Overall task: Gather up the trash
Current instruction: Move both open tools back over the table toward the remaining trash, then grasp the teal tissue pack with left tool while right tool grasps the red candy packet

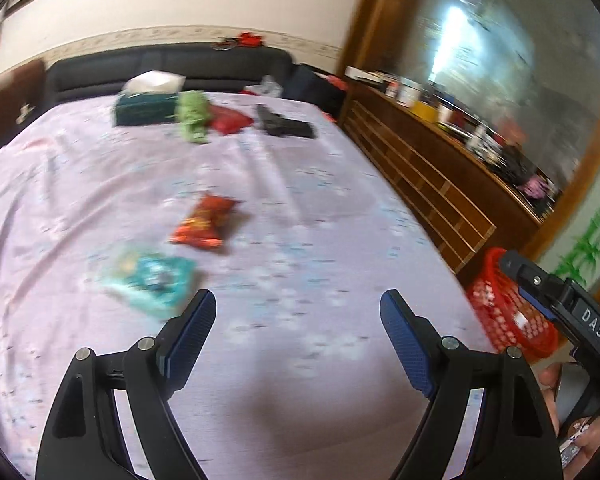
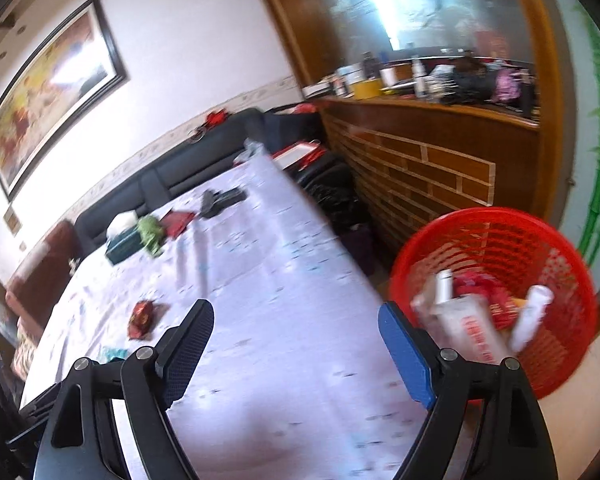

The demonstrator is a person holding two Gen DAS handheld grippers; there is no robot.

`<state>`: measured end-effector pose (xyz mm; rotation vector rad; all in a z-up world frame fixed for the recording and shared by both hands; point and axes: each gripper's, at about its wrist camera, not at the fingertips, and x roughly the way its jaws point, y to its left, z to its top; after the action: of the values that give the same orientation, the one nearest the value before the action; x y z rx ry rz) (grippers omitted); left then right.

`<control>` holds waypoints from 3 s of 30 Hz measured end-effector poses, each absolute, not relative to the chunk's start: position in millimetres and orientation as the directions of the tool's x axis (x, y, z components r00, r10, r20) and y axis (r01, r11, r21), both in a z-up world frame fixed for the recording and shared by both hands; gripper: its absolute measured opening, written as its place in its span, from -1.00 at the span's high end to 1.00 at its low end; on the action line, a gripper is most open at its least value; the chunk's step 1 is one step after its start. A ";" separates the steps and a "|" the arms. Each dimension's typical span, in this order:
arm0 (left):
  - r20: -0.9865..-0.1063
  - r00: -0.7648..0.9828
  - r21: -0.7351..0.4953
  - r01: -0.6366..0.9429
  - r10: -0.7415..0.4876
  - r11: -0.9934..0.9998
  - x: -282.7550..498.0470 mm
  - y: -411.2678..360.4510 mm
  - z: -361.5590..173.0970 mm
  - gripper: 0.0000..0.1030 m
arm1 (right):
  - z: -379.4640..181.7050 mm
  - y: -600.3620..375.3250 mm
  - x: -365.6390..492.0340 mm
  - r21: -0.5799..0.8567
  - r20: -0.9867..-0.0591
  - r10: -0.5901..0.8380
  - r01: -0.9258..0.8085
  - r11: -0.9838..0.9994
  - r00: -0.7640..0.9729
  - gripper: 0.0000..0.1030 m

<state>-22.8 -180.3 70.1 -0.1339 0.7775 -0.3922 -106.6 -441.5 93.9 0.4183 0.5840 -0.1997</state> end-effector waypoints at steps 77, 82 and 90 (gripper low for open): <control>-0.751 0.640 -0.184 0.032 -0.162 0.982 90.6 -39.6 4.8 -0.30 | 14.1 -230.4 115.3 0.262 -0.774 0.205 0.008 0.965 0.599 0.24; -0.758 0.618 -0.199 0.089 -0.210 0.976 88.1 -50.9 4.6 -0.45 | 21.0 -238.3 109.4 0.226 -0.731 0.188 -0.027 0.974 0.656 0.26; -0.760 0.616 -0.186 0.098 -0.207 0.978 87.0 -57.0 4.8 -0.53 | 27.7 -246.8 103.9 0.247 -0.708 0.188 -0.010 0.969 0.681 0.26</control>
<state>87.0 -57.0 4.8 -0.1304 0.8909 -0.1762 103.9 -246.8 27.7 0.2315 0.8165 0.1120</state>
